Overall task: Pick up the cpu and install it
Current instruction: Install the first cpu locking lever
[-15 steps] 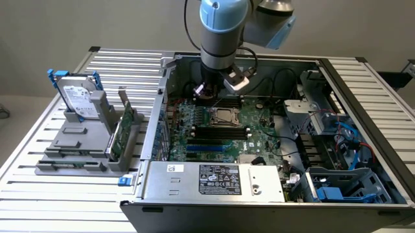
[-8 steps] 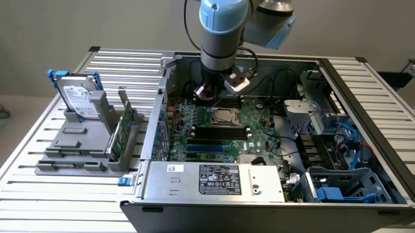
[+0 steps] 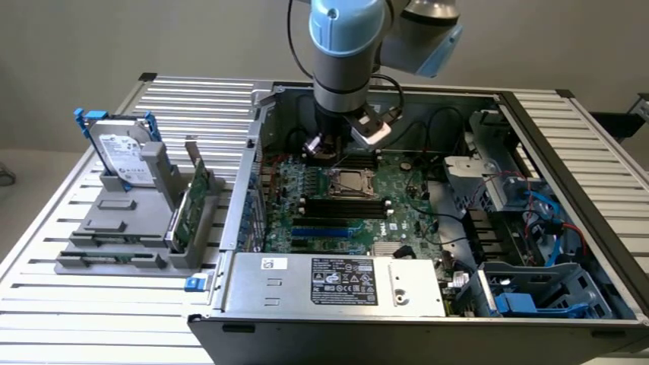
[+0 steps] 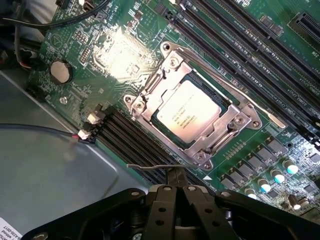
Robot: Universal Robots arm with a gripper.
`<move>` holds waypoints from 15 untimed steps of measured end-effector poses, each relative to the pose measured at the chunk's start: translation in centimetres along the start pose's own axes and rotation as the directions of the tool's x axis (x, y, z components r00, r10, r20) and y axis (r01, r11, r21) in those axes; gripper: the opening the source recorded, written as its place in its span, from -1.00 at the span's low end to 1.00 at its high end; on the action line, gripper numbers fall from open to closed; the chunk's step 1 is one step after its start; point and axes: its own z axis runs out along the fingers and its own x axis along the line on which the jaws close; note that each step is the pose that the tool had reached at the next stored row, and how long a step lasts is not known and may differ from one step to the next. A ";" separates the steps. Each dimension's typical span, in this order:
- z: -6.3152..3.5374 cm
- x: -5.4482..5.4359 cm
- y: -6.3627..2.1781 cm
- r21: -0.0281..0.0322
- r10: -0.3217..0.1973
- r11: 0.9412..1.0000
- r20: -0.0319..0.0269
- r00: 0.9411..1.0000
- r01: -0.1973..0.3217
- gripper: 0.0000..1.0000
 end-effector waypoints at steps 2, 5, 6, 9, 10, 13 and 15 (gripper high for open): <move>0.12 0.0 0.03 -0.004 -0.004 1.000 -0.005 1.000 0.004 -0.79; 0.34 -0.1 0.08 -0.011 -0.010 1.000 -0.013 1.000 0.009 -0.79; 0.41 -0.1 0.09 -0.013 -0.011 1.000 -0.016 1.000 0.011 -0.79; 0.61 -0.2 0.14 -0.019 -0.017 1.000 -0.023 1.000 0.016 -0.79; 0.68 -0.2 0.15 -0.022 -0.019 1.000 -0.025 1.000 0.018 -0.79; 0.95 -0.2 0.21 -0.030 -0.026 0.999 -0.032 0.999 0.025 -0.79; 1.05 -0.3 0.24 -0.033 -0.028 0.999 -0.033 0.999 0.027 -0.79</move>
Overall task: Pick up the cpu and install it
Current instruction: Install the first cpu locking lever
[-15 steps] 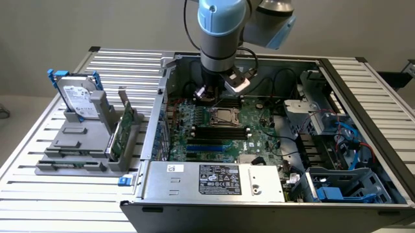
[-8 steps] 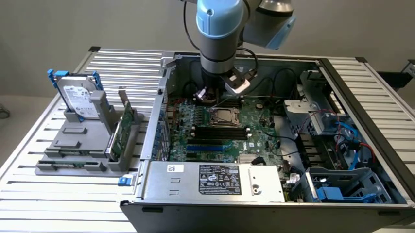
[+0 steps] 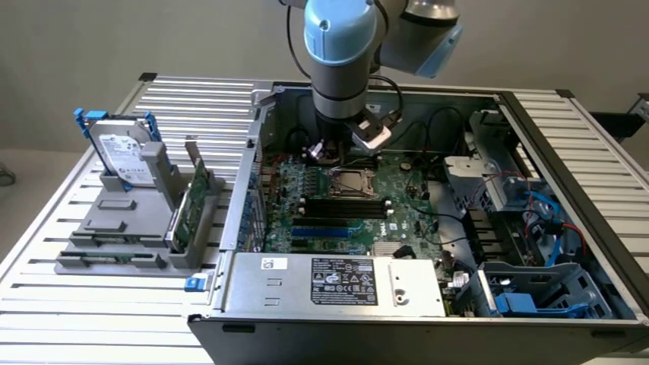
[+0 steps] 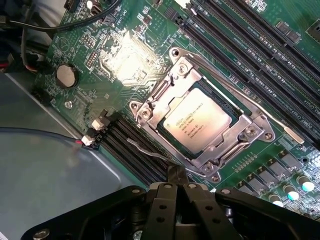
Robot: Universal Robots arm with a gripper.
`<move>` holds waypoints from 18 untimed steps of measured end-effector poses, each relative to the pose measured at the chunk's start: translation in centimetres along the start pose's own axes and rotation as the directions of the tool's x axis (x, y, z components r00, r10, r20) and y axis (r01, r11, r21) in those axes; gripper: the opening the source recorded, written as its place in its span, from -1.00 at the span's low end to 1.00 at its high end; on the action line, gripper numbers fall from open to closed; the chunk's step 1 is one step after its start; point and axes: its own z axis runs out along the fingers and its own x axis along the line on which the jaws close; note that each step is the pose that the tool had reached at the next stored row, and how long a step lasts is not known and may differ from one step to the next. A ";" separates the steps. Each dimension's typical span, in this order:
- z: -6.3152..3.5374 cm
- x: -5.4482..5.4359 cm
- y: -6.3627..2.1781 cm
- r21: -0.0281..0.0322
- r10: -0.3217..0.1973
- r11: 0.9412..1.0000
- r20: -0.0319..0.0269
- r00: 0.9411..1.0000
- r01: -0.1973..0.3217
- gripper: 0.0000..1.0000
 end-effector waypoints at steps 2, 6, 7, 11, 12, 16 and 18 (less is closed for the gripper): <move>0.31 0.2 0.28 -0.004 -0.005 1.000 -0.003 1.000 0.005 -0.79; 0.46 0.3 0.43 -0.005 -0.008 1.000 -0.003 1.000 0.008 -0.79; 0.50 0.3 0.45 -0.006 -0.008 1.000 -0.003 1.000 0.008 -0.79; 0.65 0.3 0.53 -0.009 -0.011 1.000 -0.001 1.000 0.011 -0.79; 0.68 0.3 0.55 -0.011 -0.011 1.000 -0.001 1.000 0.011 -0.79; 0.81 0.3 0.58 -0.018 -0.014 1.000 0.003 1.000 0.014 -0.79; 0.87 0.3 0.59 -0.022 -0.015 1.000 0.005 1.000 0.015 -0.79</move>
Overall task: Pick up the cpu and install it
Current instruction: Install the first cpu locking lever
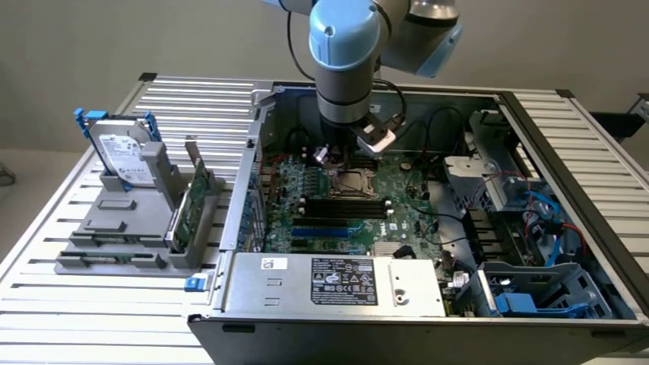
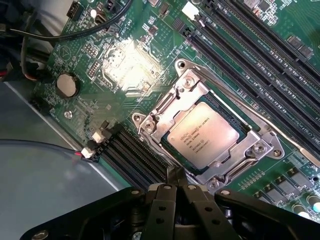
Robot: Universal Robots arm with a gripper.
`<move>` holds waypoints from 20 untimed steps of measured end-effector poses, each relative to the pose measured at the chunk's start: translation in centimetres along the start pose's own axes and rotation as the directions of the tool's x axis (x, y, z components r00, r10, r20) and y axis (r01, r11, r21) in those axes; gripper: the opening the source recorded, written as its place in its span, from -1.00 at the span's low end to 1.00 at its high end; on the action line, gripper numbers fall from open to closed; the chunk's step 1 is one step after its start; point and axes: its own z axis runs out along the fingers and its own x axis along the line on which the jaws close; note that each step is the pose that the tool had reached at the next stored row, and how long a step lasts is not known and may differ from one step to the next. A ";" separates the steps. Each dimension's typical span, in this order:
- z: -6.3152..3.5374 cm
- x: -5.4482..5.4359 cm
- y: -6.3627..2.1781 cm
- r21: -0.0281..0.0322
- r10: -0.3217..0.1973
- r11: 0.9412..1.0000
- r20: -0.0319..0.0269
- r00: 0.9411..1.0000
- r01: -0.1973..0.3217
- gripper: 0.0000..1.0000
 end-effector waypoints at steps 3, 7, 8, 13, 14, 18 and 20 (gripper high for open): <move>0.07 0.0 0.01 -0.004 -0.002 1.000 0.003 1.000 0.002 -0.79; 0.13 0.1 0.11 -0.003 -0.004 1.000 0.004 1.000 0.004 -0.79; 0.15 0.1 0.15 -0.001 -0.005 1.000 0.005 1.000 0.005 -0.79; 0.05 -0.5 -0.47 0.002 0.003 1.000 0.005 1.000 -0.003 -0.79; 0.01 -0.5 -0.49 0.002 0.004 1.000 0.006 1.000 -0.004 -0.79; -0.02 -0.5 -0.48 0.001 0.004 1.000 0.007 1.000 -0.004 -0.79; -0.02 -0.5 -0.48 0.001 0.004 1.000 0.007 1.000 -0.004 -0.79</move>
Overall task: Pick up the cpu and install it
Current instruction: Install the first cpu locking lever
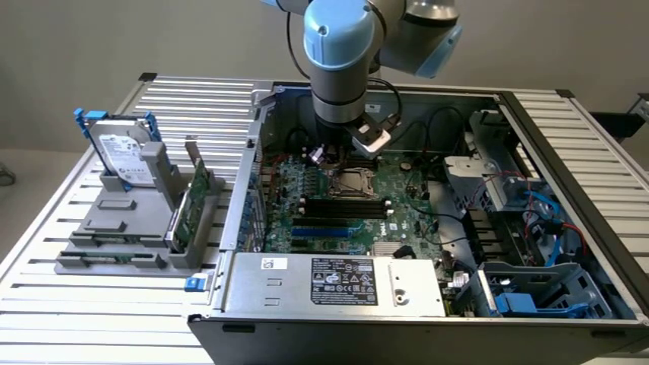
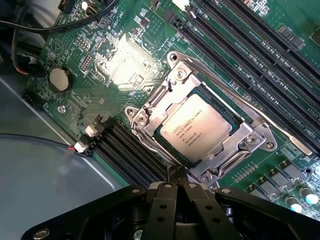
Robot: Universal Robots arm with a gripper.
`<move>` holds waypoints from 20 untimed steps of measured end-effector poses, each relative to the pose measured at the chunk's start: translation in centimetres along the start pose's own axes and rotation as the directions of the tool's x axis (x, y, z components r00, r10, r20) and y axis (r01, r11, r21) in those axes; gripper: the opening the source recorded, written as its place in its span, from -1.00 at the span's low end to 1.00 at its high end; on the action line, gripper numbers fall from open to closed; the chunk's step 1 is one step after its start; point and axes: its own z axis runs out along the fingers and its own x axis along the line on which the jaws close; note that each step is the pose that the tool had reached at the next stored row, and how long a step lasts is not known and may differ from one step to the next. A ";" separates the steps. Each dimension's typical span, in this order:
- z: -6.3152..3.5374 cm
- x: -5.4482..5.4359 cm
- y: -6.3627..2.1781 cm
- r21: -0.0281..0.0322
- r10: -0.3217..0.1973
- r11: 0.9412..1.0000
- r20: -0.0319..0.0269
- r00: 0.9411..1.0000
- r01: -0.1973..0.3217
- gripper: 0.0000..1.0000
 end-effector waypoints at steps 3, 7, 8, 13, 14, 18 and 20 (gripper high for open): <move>0.00 0.0 0.00 0.000 0.000 1.000 0.000 1.000 0.000 -0.79; 0.00 0.0 0.00 0.000 0.000 1.000 0.000 1.000 0.000 -0.79; 0.00 0.0 0.00 0.000 0.000 1.000 0.000 1.000 0.000 -0.79; 0.00 0.0 0.00 0.000 0.000 1.000 0.000 1.000 0.000 -0.79; 0.00 0.0 0.00 0.000 0.000 1.000 0.000 1.000 0.000 -0.79; 0.00 0.0 0.00 0.000 0.000 1.000 0.000 1.000 0.000 -0.79; 0.00 0.0 0.00 0.000 0.000 1.000 0.000 1.000 0.000 -0.79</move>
